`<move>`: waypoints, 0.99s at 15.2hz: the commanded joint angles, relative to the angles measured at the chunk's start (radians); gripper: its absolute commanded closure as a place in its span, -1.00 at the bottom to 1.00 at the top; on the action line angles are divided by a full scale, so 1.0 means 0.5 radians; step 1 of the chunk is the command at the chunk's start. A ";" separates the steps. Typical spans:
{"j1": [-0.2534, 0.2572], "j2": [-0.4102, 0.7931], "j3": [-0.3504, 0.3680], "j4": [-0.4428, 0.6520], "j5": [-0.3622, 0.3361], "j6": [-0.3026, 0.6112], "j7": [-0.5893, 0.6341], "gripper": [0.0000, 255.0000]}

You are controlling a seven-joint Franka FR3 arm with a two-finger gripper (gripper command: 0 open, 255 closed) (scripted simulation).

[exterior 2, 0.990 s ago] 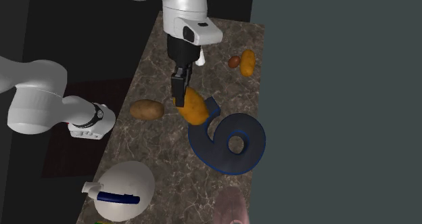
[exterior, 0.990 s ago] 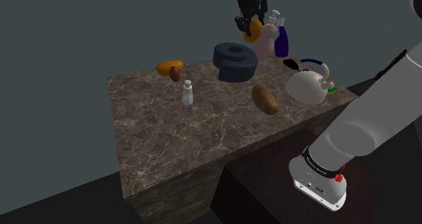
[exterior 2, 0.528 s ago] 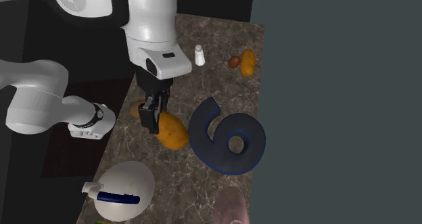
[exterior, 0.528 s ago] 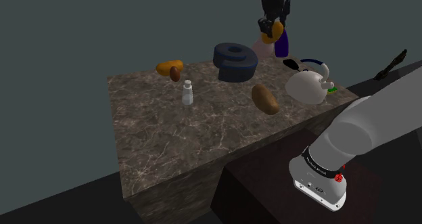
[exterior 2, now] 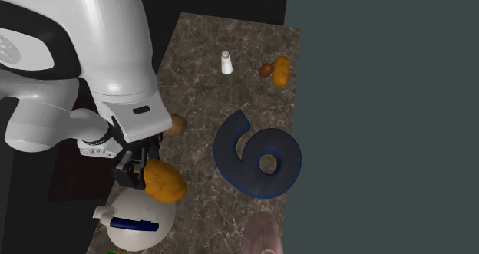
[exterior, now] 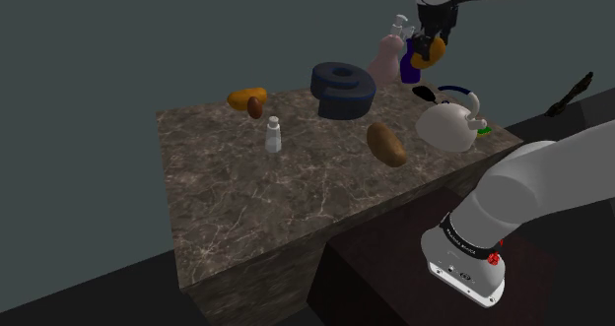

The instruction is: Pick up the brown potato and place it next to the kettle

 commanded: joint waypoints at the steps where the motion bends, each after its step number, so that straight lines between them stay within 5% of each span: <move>1: -0.009 -0.016 -0.022 -0.053 -0.016 0.046 -0.002 1.00; 15: -0.019 0.038 -0.057 -0.365 -0.078 0.365 0.183 1.00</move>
